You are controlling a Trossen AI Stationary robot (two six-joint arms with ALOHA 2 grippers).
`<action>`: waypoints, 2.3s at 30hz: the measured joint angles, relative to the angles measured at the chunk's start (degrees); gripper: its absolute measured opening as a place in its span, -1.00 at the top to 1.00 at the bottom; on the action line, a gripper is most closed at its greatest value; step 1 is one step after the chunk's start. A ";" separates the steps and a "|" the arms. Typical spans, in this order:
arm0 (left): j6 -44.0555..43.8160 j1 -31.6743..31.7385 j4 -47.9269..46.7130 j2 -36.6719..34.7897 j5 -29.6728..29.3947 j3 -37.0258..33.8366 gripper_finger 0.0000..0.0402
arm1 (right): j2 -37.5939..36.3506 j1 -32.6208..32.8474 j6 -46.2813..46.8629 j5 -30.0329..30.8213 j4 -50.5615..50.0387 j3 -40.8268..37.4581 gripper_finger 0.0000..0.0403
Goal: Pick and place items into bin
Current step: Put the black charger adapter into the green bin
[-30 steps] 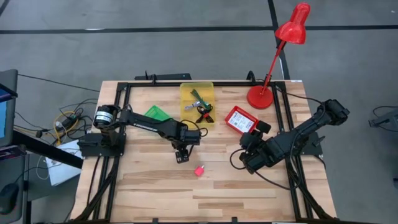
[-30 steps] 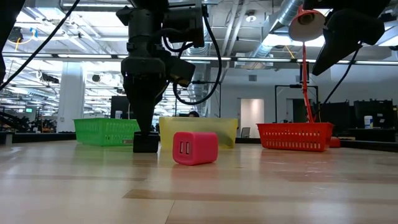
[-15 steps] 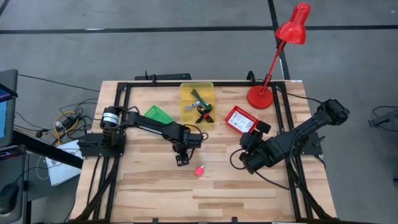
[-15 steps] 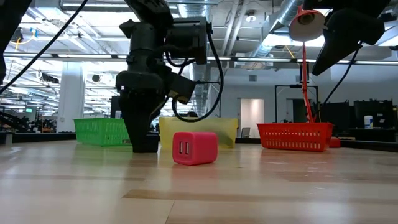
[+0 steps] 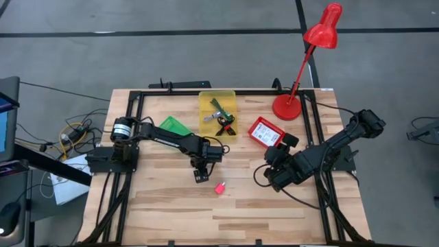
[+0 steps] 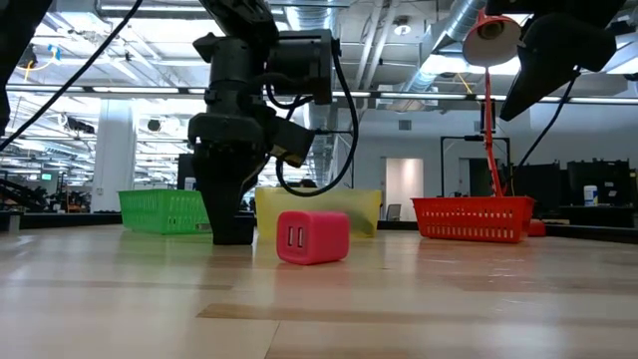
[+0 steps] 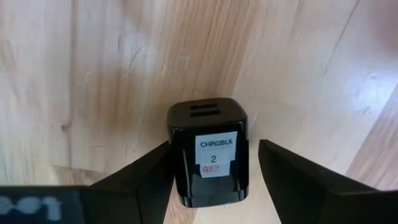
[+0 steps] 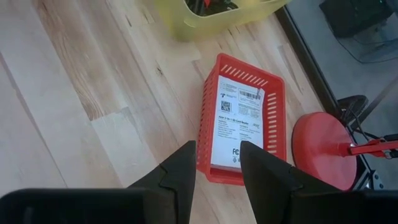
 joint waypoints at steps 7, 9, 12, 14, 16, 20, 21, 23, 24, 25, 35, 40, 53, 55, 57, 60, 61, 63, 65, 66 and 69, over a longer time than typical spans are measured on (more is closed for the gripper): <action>0.64 0.59 0.30 0.00 0.06 0.00 -0.01 | 0.00 0.00 0.02 0.00 0.00 0.00 0.40; 0.67 0.72 0.37 0.00 0.47 0.02 0.02 | 0.00 0.00 0.02 0.00 0.00 0.00 0.40; 0.67 0.82 0.44 0.00 0.81 0.02 0.10 | 0.00 0.00 0.02 0.00 0.00 0.00 0.40; 0.66 0.83 0.49 0.00 0.79 0.03 0.16 | -0.01 0.00 0.01 0.00 0.00 0.00 0.40; 0.64 0.81 0.48 0.00 0.83 0.04 0.23 | -0.01 0.00 0.01 0.00 0.00 0.00 0.40; 0.51 0.81 0.33 0.00 0.95 0.09 0.32 | 0.00 0.00 0.00 0.00 0.00 0.00 0.40; 0.36 0.81 0.32 0.00 1.02 0.09 0.32 | 0.00 0.00 0.00 0.00 0.00 0.00 0.40; 0.05 0.81 0.25 0.00 1.11 0.09 0.30 | 0.00 0.00 0.00 0.00 0.00 0.00 0.40; -0.09 0.81 0.17 -0.03 1.11 0.09 0.27 | 0.00 0.00 0.00 0.00 0.00 0.00 0.40; -0.33 0.81 0.11 -0.04 1.08 0.09 0.25 | 0.00 0.00 0.00 0.00 0.00 0.00 0.40; -0.60 0.78 -12.20 -0.07 -4.92 6.10 0.32 | -0.01 0.00 0.00 0.00 0.00 0.00 0.40; -0.48 0.78 -21.97 -0.09 -13.49 10.17 0.26 | 0.00 0.00 0.00 0.00 0.00 0.00 0.40; -4.01 3.00 -42.84 -0.22 -36.71 13.40 0.27 | 0.00 0.00 0.00 0.00 0.07 0.00 0.40; -4.00 3.56 -42.91 -0.22 -36.87 12.90 0.21 | 0.00 0.00 0.00 0.00 0.21 0.00 0.40; -4.01 3.97 -42.82 -0.24 -37.06 12.70 0.17 | 0.00 0.00 0.00 0.00 0.22 0.00 0.40; -4.03 4.24 -42.90 -0.24 -37.65 11.78 0.17 | 0.00 0.00 0.00 0.00 0.21 0.00 0.40; -4.03 4.24 -42.86 -0.24 -38.18 11.61 0.17 | 0.00 0.00 0.00 0.00 0.20 0.00 0.40; -4.01 4.26 -42.94 -0.25 -38.33 11.02 0.19 | -0.02 0.00 0.00 0.00 0.20 0.00 0.40; -4.03 4.23 -42.83 -0.24 -38.25 11.00 0.20 | 0.00 0.00 0.00 0.00 0.20 0.00 0.40; -4.03 4.13 -42.91 -0.24 -38.25 11.02 0.20 | -0.01 0.00 0.00 0.00 0.20 0.00 0.40; -4.03 4.08 -42.88 -0.24 -38.22 11.02 0.19 | 0.00 0.00 0.00 0.00 0.20 0.00 0.40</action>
